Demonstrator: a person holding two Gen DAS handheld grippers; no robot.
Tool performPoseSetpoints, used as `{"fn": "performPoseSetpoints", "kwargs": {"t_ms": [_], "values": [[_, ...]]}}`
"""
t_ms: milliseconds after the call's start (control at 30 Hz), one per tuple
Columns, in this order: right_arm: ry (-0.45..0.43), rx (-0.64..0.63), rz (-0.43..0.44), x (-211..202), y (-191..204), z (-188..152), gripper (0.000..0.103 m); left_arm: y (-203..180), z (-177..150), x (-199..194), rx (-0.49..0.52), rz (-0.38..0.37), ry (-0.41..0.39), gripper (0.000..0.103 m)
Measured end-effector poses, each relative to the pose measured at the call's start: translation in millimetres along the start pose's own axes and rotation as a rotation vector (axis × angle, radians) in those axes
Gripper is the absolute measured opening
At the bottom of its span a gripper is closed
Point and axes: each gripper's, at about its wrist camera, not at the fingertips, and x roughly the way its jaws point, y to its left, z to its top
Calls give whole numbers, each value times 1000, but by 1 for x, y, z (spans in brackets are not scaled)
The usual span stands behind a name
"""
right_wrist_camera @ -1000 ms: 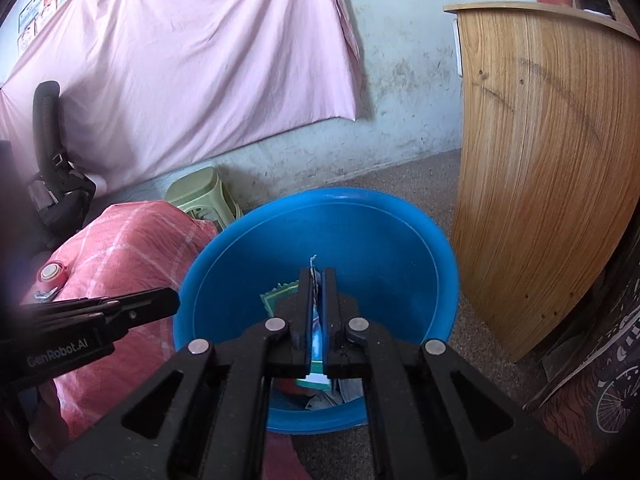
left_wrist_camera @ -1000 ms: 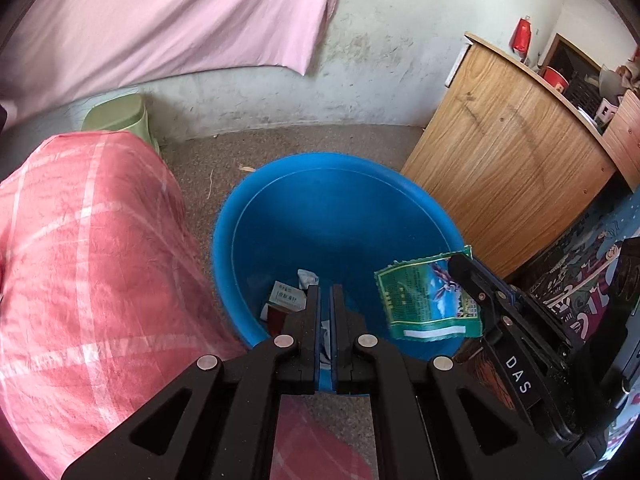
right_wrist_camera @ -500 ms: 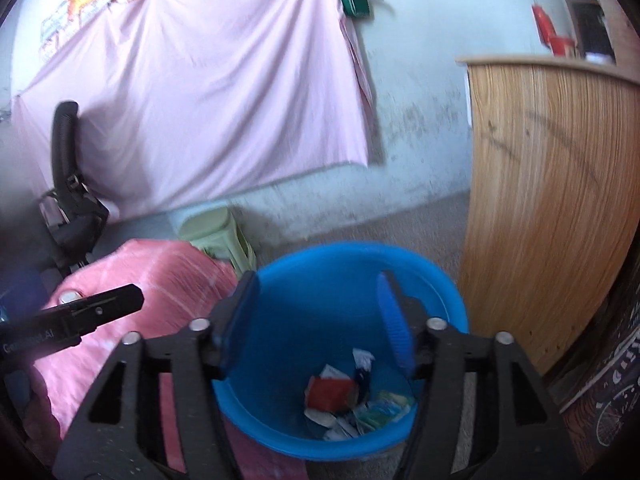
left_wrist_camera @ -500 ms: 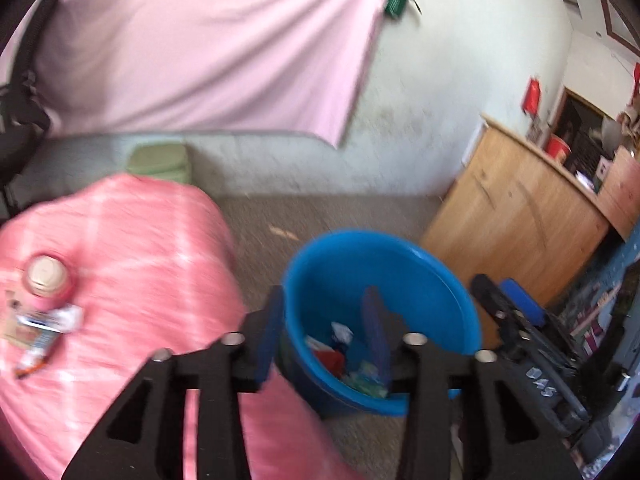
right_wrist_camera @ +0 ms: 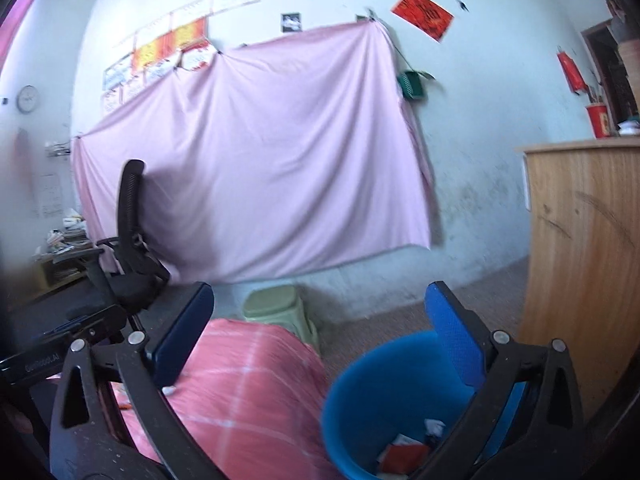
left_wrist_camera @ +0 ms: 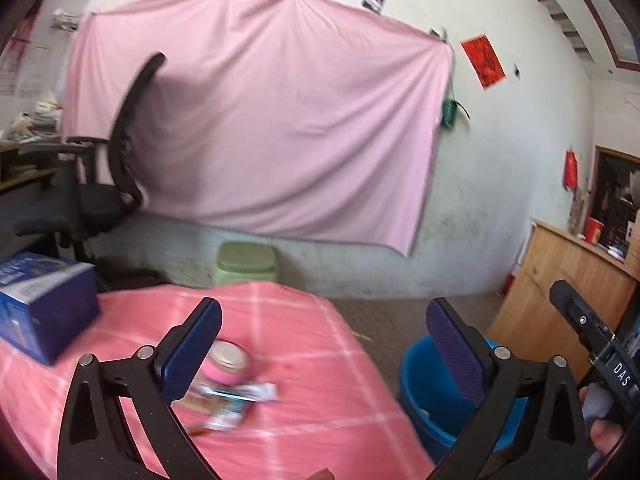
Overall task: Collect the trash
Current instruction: 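Move both tools back over the table toward the phone case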
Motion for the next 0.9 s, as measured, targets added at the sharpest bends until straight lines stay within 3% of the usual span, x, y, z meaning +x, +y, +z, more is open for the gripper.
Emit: {"fn": "performPoseSetpoints", "kwargs": {"t_ms": [333,500,667,900], "values": [[-102,-108,95,-5,74,0,103,62,1,-45,18,136,-144,101],[-107,-163,122,0,105,-6,103,91,-2,-60,21,187,-180,101],[-74,-209,159,8,129,-17,103,122,-12,-65,21,230,-163,101],[7,-281,205,31,156,-33,103,155,-27,-56,14,268,-73,101]]}}
